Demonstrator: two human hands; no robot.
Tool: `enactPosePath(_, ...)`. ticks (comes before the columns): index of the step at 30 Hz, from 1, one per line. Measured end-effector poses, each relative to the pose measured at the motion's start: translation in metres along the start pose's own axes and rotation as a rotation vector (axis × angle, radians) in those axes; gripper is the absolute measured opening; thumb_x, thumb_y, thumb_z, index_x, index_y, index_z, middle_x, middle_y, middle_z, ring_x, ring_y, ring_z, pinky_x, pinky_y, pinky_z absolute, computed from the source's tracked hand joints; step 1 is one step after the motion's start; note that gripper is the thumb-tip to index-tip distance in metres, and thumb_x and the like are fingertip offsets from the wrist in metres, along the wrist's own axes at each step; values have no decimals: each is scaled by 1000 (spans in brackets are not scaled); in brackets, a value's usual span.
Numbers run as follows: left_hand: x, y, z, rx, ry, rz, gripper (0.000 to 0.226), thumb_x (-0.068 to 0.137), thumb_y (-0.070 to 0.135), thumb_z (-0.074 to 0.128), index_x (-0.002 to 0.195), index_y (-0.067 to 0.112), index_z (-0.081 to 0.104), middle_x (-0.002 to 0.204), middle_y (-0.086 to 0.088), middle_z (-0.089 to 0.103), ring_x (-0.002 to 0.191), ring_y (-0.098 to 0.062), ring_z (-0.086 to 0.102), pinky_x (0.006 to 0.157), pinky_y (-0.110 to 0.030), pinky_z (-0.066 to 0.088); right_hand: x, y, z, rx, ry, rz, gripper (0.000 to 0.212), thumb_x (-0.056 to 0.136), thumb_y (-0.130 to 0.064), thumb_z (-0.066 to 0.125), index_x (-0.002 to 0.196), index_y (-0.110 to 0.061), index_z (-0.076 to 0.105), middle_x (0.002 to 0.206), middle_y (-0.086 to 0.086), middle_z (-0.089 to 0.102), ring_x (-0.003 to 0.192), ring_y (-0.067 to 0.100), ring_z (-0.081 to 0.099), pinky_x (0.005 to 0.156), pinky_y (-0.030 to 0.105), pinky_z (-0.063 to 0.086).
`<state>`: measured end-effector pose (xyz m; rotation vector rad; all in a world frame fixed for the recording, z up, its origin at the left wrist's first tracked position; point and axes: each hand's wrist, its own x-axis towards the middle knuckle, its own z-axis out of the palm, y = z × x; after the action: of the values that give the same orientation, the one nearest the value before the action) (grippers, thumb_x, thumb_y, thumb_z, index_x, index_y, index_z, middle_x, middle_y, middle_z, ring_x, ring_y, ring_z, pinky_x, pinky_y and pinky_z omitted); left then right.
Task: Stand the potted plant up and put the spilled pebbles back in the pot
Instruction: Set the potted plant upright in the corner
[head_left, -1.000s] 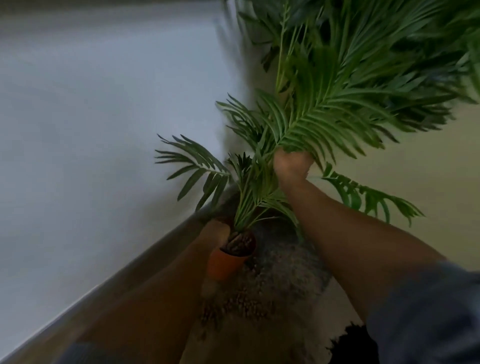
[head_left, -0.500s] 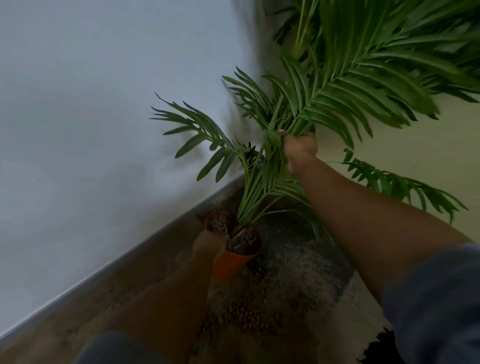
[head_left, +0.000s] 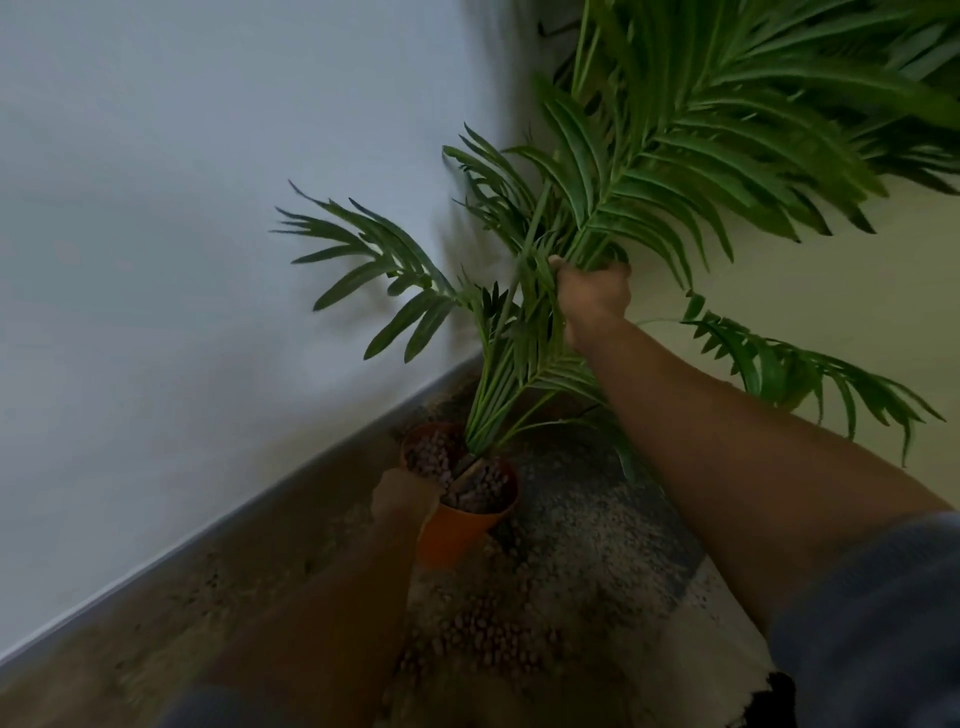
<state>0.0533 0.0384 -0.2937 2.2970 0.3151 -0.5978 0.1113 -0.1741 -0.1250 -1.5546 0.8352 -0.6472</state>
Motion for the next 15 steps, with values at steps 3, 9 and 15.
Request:
enactPosePath(3,4,-13,2,25,9,28,26,99,23,47,94,0,57,67,-5,46,68,-23,51,66,-30,42,-11,-1,5,-49,-33,-44,55,74,-41,78,120,-16,63,118,7,68,107,31,64,96,45,53)
enactPosePath(9,12,-37,-3,5,-2,42,28,98,15,45,76,2,57,67,-5,48,56,-19,46,48,-26,37,-42,-5,10,-116,-62,-126,51,75,-45,76,117,-19,68,115,3,70,103,27,67,95,41,54)
enactPosePath(15,19,-53,-2,-73,0,73,32,96,14,49,64,21,44,67,5,41,56,-8,38,72,-31,45,-69,-7,12,-162,-49,-192,53,72,-50,73,116,-21,68,118,4,68,105,29,65,94,42,54)
